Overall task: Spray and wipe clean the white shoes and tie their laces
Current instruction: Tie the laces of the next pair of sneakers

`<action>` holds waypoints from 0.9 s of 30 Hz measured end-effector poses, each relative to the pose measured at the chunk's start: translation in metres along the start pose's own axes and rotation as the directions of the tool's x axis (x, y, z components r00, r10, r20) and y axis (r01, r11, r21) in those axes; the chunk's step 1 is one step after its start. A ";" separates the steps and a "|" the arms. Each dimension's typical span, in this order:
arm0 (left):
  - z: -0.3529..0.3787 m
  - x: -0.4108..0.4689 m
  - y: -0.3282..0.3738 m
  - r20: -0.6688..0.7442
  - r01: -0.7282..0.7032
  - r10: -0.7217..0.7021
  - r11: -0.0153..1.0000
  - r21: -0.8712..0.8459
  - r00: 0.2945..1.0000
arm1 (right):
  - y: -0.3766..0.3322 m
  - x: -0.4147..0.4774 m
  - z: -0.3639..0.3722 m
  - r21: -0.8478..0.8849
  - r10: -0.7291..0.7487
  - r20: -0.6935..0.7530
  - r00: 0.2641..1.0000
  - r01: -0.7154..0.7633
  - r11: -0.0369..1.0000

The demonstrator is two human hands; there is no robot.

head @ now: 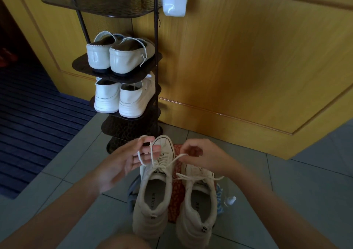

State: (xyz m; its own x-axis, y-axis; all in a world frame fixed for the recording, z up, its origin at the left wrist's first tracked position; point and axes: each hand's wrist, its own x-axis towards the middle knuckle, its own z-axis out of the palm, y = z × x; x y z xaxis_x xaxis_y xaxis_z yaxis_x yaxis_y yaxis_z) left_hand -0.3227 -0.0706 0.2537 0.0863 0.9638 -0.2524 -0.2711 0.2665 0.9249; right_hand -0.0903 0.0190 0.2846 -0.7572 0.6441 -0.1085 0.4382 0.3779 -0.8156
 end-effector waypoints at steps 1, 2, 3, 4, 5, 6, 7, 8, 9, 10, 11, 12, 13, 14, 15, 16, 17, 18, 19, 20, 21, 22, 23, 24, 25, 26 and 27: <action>0.002 0.002 -0.002 0.004 -0.004 0.004 0.997 0.078 1.000 | -0.003 0.002 0.002 0.064 0.011 -0.011 1.000 -0.011 0.998; 0.004 0.004 -0.002 -0.004 -0.019 0.020 0.985 0.171 1.000 | -0.006 0.004 0.005 0.124 0.020 -0.025 0.999 -0.017 0.992; 0.008 0.007 -0.002 -0.021 -0.036 0.043 0.964 0.263 0.999 | -0.008 0.007 0.008 0.180 0.029 -0.041 0.999 -0.021 0.983; 0.011 0.010 -0.001 -0.035 -0.043 0.058 0.942 0.334 0.998 | -0.011 0.010 0.010 0.232 0.038 -0.057 0.998 -0.024 0.972; 0.014 0.013 -0.001 -0.035 -0.048 0.066 0.923 0.382 0.997 | -0.013 0.013 0.013 0.278 0.050 -0.071 0.996 -0.029 0.960; 0.016 0.016 0.000 -0.015 -0.053 0.065 0.906 0.421 0.998 | -0.015 0.016 0.015 0.320 0.058 -0.077 0.995 -0.030 0.947; 0.017 0.018 0.000 0.019 -0.059 0.057 0.895 0.442 0.998 | -0.017 0.018 0.017 0.355 0.057 -0.078 0.995 -0.025 0.934; 0.018 0.020 0.000 0.054 -0.065 0.046 0.892 0.448 0.997 | -0.019 0.021 0.019 0.388 0.051 -0.083 0.995 -0.015 0.921; 0.018 0.022 0.000 0.094 -0.077 0.039 0.894 0.441 0.995 | -0.021 0.023 0.021 0.422 0.047 -0.096 0.994 -0.002 0.907; 0.019 0.022 0.001 0.134 -0.081 0.025 0.896 0.437 0.991 | -0.022 0.025 0.022 0.461 0.049 -0.114 0.992 0.009 0.887; 0.020 0.022 0.002 0.173 -0.083 0.007 0.897 0.434 0.985 | -0.024 0.026 0.024 0.503 0.056 -0.133 0.989 0.019 0.864; 0.022 0.021 0.003 0.204 -0.087 -0.005 0.894 0.440 0.979 | -0.025 0.028 0.024 0.537 0.063 -0.151 0.987 0.029 0.843; 0.023 0.021 0.003 0.224 -0.096 -0.008 0.888 0.450 0.974 | -0.025 0.030 0.025 0.554 0.066 -0.168 0.984 0.039 0.831; 0.024 0.021 0.002 0.223 -0.103 -0.004 0.878 0.467 0.975 | -0.026 0.031 0.026 0.553 0.065 -0.186 0.980 0.050 0.832; 0.024 0.021 0.002 0.205 -0.110 0.011 0.870 0.480 0.979 | -0.026 0.031 0.026 0.536 0.064 -0.206 0.976 0.058 0.842; 0.024 0.021 0.001 0.180 -0.124 0.038 0.862 0.491 0.983 | -0.026 0.032 0.026 0.507 0.063 -0.227 0.972 0.063 0.860; 0.024 0.022 0.000 0.157 -0.136 0.064 0.854 0.503 0.986 | -0.025 0.032 0.026 0.470 0.063 -0.246 0.967 0.063 0.880; 0.024 0.022 0.000 0.136 -0.139 0.080 0.845 0.517 0.988 | -0.023 0.032 0.026 0.436 0.062 -0.260 0.964 0.060 0.898; 0.025 0.023 -0.001 0.120 -0.138 0.087 0.838 0.528 0.989 | -0.022 0.032 0.026 0.406 0.064 -0.265 0.962 0.051 0.913; 0.025 0.023 -0.001 0.115 -0.139 0.091 0.832 0.536 0.989 | -0.020 0.031 0.026 0.376 0.066 -0.258 0.964 0.037 0.926; 0.026 0.023 0.000 0.116 -0.142 0.094 0.828 0.543 0.989 | -0.018 0.030 0.026 0.334 0.060 -0.241 0.969 0.025 0.942; 0.027 0.023 0.001 0.119 -0.146 0.096 0.824 0.548 0.988 | -0.017 0.029 0.026 0.279 0.043 -0.220 0.975 0.021 0.960; 0.027 0.022 0.002 0.122 -0.145 0.092 0.822 0.550 0.988 | -0.015 0.028 0.025 0.221 0.021 -0.197 0.980 0.023 0.975; 0.027 0.022 0.002 0.124 -0.143 0.089 0.825 0.546 0.988 | -0.015 0.027 0.025 0.184 0.004 -0.174 0.985 0.028 0.983; 0.027 0.021 0.002 0.127 -0.143 0.089 0.833 0.534 0.988 | -0.014 0.026 0.024 0.169 -0.003 -0.158 0.987 0.029 0.985; 0.028 0.020 0.003 0.127 -0.146 0.092 0.840 0.523 0.988 | -0.013 0.026 0.023 0.169 -0.005 -0.145 0.989 0.029 0.985; 0.029 0.020 0.003 0.123 -0.148 0.098 0.842 0.518 0.988 | -0.011 0.025 0.022 0.169 -0.007 -0.136 0.991 0.030 0.985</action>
State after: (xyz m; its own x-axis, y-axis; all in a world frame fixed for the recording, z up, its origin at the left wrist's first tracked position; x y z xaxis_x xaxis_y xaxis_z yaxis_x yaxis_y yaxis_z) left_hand -0.2941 -0.0510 0.2593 0.1768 0.9765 -0.1237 0.2554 0.0758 0.9639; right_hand -0.1248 0.0164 0.2789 -0.6876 0.7257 -0.0247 0.3268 0.2790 -0.9030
